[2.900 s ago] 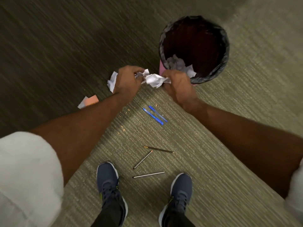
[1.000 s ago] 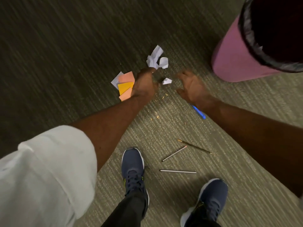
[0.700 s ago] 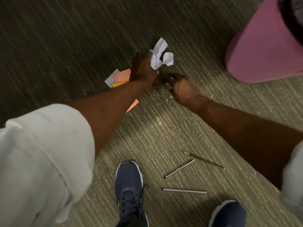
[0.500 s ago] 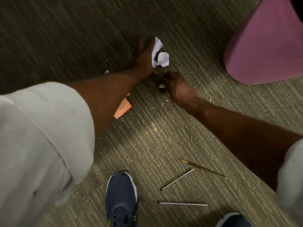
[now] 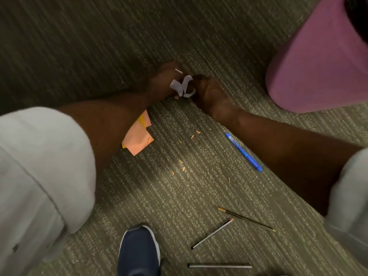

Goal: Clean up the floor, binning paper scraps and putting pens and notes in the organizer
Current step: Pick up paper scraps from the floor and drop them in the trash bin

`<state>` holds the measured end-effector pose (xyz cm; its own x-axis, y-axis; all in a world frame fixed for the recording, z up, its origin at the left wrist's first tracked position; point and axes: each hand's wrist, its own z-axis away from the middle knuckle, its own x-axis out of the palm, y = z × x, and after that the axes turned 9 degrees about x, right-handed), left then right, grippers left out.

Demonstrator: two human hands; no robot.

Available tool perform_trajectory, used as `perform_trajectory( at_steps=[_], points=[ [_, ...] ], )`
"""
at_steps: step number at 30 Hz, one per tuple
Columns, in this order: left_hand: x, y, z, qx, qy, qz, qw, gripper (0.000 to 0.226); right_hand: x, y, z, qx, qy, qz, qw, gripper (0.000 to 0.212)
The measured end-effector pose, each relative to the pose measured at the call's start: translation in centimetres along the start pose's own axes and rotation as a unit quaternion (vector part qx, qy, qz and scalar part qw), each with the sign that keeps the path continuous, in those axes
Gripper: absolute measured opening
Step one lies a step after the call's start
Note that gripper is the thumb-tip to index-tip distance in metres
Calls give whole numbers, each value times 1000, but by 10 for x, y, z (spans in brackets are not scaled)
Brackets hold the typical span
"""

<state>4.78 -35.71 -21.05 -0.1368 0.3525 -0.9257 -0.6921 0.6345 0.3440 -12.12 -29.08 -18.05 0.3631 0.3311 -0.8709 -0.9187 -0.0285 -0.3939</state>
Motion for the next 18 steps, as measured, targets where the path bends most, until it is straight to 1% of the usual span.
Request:
perform_trajectory(
  at_steps=[2, 3, 5, 7, 9, 11, 14, 16, 18],
  points=[
    [1, 1, 12, -20, 37, 66, 997, 45, 1, -2, 2, -2, -1, -12, 1000, 24],
    [5, -2, 17, 5, 60, 90, 994, 40, 2, -3, 4, 0, 0, -12, 1000, 25],
    [-2, 2, 29, 20, 93, 119, 988, 28, 5, 0, 6, 17, 19, -23, 999, 26],
    [-12, 14, 37, 8, 110, 124, 986, 26, 0, 0, 15, 35, 46, -27, 998, 25],
    [-20, 22, 41, 5, 133, 149, 980, 27, -12, 1, 27, 30, 68, -43, 996, 21],
    [-32, 34, 46, -16, 133, 166, 977, 31, -32, 1, 43, 28, 90, -57, 994, 17],
    [-50, 62, 50, -63, 151, 188, 968, 34, -66, -1, 70, 40, 98, -54, 993, 18],
    [-65, 90, 48, -98, 141, 220, 960, 29, -86, 0, 87, 37, 106, -45, 993, 20],
    [-82, 114, 45, -100, 128, 239, 957, 21, -106, 2, 103, 33, 113, -42, 992, 22]
  ],
)
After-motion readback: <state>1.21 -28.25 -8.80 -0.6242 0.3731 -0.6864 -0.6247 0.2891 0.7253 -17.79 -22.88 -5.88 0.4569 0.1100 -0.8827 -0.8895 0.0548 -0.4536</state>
